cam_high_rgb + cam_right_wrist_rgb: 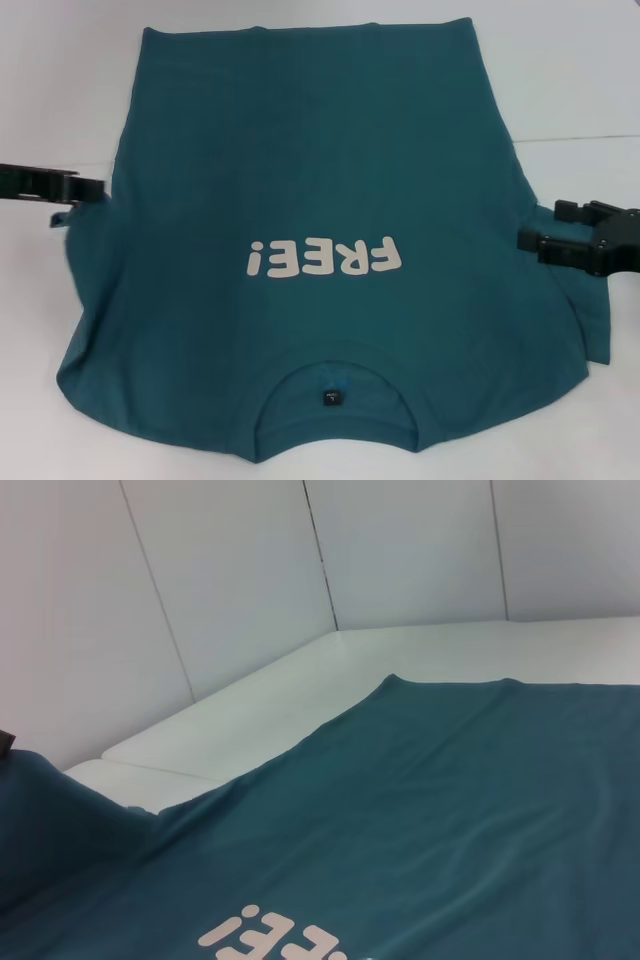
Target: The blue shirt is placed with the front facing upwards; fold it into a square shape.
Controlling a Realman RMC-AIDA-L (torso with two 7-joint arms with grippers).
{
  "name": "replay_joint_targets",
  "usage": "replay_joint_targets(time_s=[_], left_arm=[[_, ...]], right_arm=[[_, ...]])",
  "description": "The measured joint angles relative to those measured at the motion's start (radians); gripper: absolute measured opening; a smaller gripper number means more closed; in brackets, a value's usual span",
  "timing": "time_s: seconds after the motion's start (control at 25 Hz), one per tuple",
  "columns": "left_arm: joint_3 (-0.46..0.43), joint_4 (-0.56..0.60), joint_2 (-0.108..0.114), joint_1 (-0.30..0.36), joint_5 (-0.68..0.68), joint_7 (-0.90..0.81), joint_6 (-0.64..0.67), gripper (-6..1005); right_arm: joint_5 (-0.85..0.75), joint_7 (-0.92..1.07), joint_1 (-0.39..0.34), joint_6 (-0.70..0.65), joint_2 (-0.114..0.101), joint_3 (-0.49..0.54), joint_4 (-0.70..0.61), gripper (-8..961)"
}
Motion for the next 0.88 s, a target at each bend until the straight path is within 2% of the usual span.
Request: replay_joint_targets(time_s=[0.08,0.24,0.32,0.36,0.4,0.52,0.6,0.64,0.84,0.88], left_arm=[[0.003,-0.001,-0.012,-0.004,-0.006,-0.005,0.002,29],[0.045,-0.015,-0.059,-0.015,-0.005,-0.021,-0.020,41],[0.095,-0.051,-0.090,-0.015,-0.002,-0.022,-0.068,46],[0.147,-0.100,-0.103,-0.012,-0.004,-0.021,-0.126,49],[0.147,-0.100,-0.103,-0.012,-0.004,-0.021,-0.126,52],[0.238,-0.221,-0.106,-0.017,-0.010,-0.021,-0.239,60],[0.253,-0.252,-0.108,-0.022,-0.014,-0.019,-0.269,65],[0.283,-0.281,-0.113,-0.021,-0.058,0.006,-0.317,68],[0.331,-0.259,-0.113,0.024,-0.198,0.077,-0.360,82],[0.330,-0.249,-0.111,0.035,-0.212,0.083,-0.372,111]], right_arm=[[0.000,0.000,-0.002,0.000,0.000,0.000,0.000,924],[0.000,0.000,-0.004,-0.001,0.000,0.000,0.000,924],[0.000,0.000,-0.005,-0.001,0.000,0.000,0.000,924],[-0.001,0.000,-0.005,0.000,0.000,0.000,0.000,924],[-0.002,0.000,-0.005,0.001,0.000,0.000,0.001,924],[-0.005,0.000,-0.007,0.004,0.000,0.000,0.004,924],[-0.006,0.000,-0.009,0.005,-0.001,0.000,0.005,924],[-0.006,0.000,-0.009,0.005,-0.001,0.000,0.005,924],[-0.006,0.000,-0.011,0.007,-0.001,0.000,0.006,924],[-0.006,0.000,-0.011,0.008,-0.001,0.000,0.006,924]])
